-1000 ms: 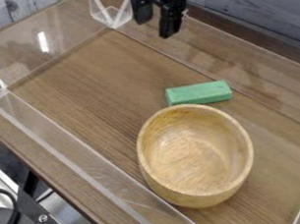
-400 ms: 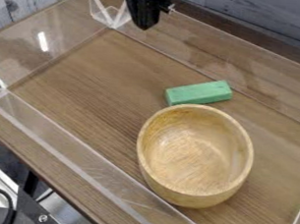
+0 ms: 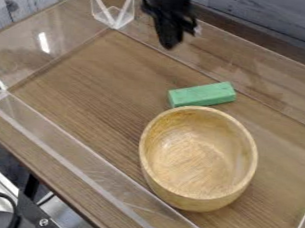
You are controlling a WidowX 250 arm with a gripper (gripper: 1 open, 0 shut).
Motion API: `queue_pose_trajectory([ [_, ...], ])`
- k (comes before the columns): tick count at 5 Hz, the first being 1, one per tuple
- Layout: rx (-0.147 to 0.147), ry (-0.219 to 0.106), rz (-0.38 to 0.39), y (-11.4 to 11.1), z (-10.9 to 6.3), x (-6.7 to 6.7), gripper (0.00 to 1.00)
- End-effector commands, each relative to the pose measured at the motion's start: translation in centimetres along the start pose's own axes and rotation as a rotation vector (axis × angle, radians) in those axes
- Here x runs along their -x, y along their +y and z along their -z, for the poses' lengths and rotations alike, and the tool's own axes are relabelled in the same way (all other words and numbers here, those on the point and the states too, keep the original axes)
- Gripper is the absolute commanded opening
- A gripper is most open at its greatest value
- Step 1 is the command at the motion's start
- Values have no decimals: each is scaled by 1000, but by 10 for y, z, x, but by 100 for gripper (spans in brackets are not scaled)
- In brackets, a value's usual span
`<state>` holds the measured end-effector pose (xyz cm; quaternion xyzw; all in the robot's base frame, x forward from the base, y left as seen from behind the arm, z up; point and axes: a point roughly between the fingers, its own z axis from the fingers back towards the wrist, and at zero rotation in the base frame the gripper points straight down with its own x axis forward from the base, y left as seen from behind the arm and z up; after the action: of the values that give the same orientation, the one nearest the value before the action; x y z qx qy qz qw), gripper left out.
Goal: Remove the green block from inside the brown bowl and put it on the table
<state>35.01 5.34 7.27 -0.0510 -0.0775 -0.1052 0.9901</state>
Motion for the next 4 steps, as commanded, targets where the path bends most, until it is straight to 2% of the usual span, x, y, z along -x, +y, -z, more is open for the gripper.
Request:
queue_pose_trajectory([
  [1,-50,-33,-31,-19,2,-20,0],
  [2,-71,-6,-60,-41,21,-26,0],
  [3,-74,-15,-74,-42,15,-26,100],
  [4,-72,-25,-87,-42,6,-25,100],
])
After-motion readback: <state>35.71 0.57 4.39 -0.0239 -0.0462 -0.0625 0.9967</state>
